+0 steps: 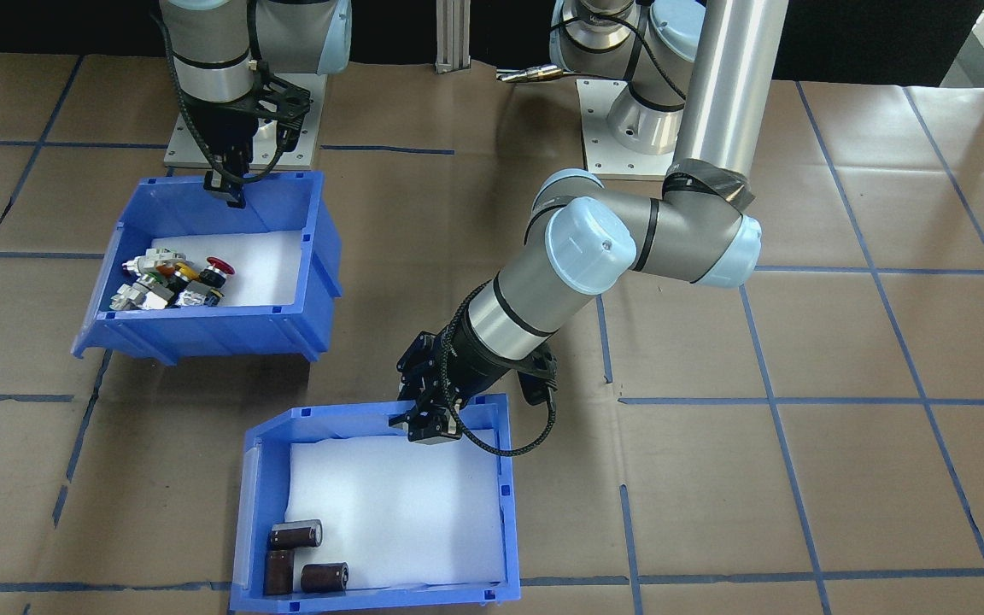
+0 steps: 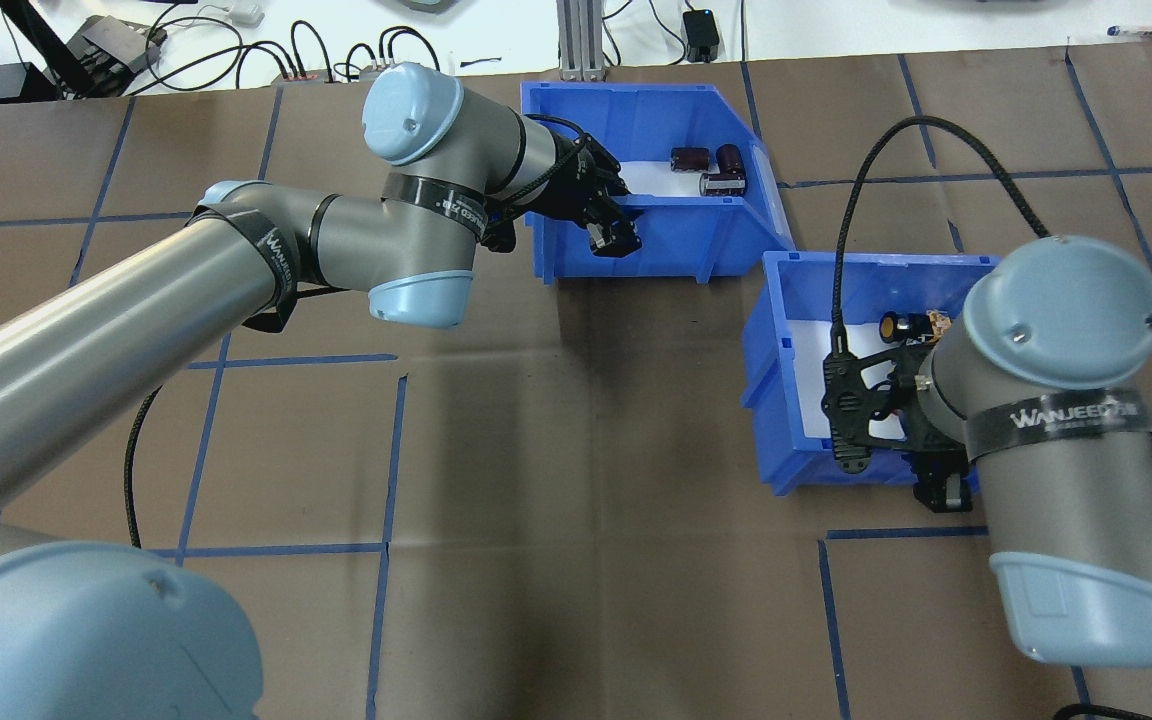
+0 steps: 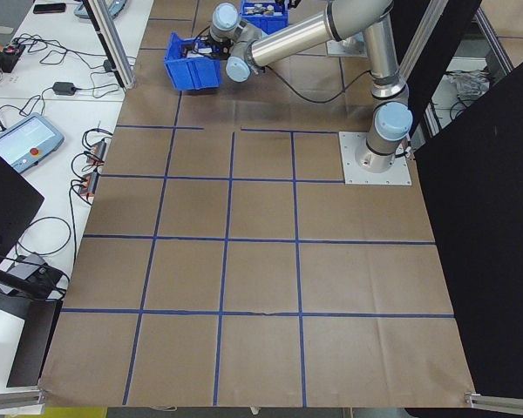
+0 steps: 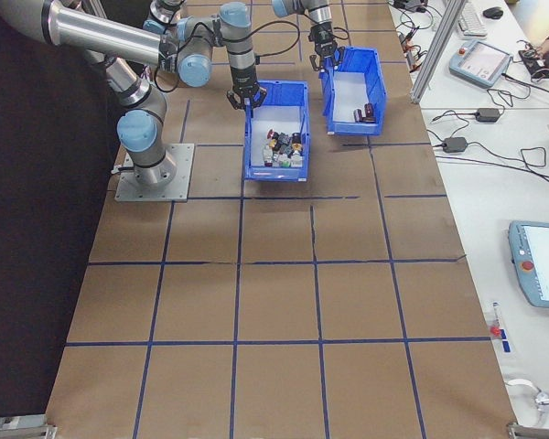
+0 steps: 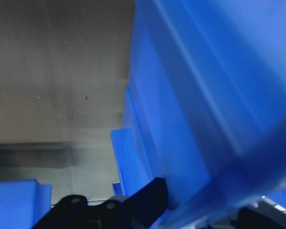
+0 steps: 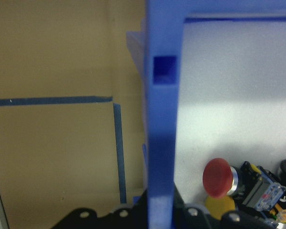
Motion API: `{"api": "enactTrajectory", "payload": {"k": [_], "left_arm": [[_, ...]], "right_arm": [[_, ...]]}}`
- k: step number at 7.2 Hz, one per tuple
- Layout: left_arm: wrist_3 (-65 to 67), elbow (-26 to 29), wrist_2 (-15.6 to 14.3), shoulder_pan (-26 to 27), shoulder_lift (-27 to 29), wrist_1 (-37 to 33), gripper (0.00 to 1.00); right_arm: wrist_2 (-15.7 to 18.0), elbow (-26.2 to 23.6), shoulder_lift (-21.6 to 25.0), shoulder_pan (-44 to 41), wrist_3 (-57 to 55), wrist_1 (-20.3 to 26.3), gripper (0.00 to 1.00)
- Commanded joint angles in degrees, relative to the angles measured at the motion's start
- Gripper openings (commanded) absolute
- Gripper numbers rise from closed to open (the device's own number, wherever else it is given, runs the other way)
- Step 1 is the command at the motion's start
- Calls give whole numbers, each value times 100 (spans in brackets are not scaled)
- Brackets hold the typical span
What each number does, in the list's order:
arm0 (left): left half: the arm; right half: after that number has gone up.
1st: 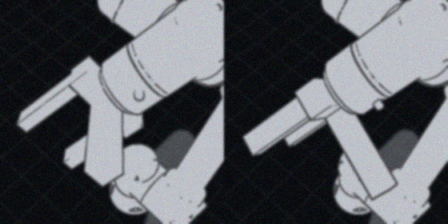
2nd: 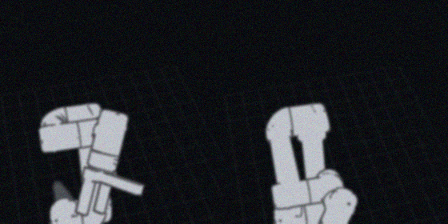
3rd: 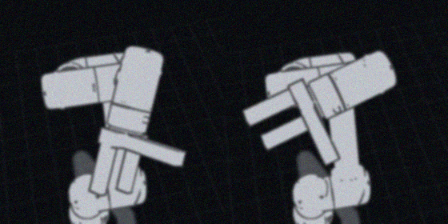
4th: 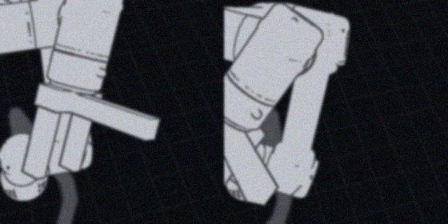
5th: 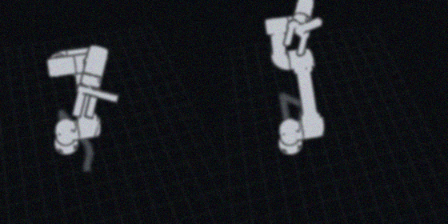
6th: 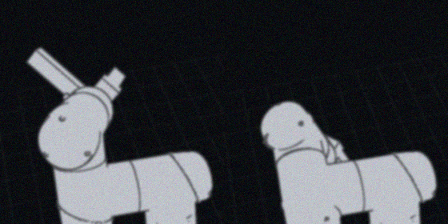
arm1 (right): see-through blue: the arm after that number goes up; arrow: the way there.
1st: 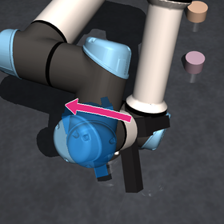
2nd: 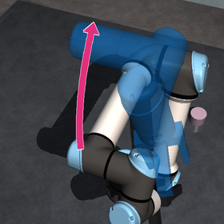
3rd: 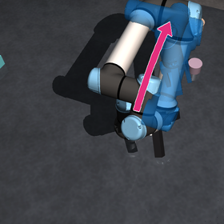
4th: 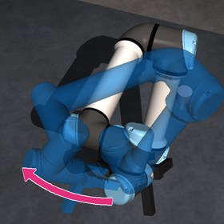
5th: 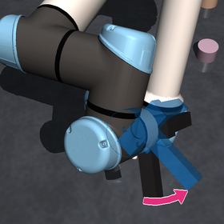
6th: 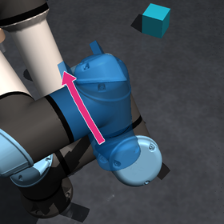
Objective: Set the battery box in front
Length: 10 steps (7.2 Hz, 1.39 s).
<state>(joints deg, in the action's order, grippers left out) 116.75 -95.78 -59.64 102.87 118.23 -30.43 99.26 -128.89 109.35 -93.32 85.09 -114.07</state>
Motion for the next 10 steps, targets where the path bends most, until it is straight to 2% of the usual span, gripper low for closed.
{"api": "enactTrajectory", "payload": {"k": [1, 2, 3, 5, 7, 8, 9, 10], "left_arm": [[-274, -185, -109, -30, -19, 19, 70], [-493, -369, -179, -57, -63, 150, 99], [-643, -580, -162, -213, -203, 203, 100], [-889, -845, -162, -355, -912, -83, 96], [-2254, -881, -301, -591, -1563, -1449, 96], [-3445, -820, -581, -767, -1932, -2266, 97], [-4606, -741, -1202, -873, -2249, -3084, 97], [-5313, -732, -1530, -918, -2443, -3370, 99]], "right_arm": [[31, -258, -1, -754, -963, -10, 0], [84, -259, -10, -1010, -1159, -27, 0], [84, -251, -28, -1186, -1483, -28, 0], [84, -67, -281, -1616, -1678, -124, 0], [93, 440, -938, -2405, -2467, -98, 0], [285, 635, -1412, -2845, -2941, -159, 0], [591, 872, -1747, -3154, -3172, -142, 0], [594, 988, -1916, -3305, -3365, -133, 0]]}}
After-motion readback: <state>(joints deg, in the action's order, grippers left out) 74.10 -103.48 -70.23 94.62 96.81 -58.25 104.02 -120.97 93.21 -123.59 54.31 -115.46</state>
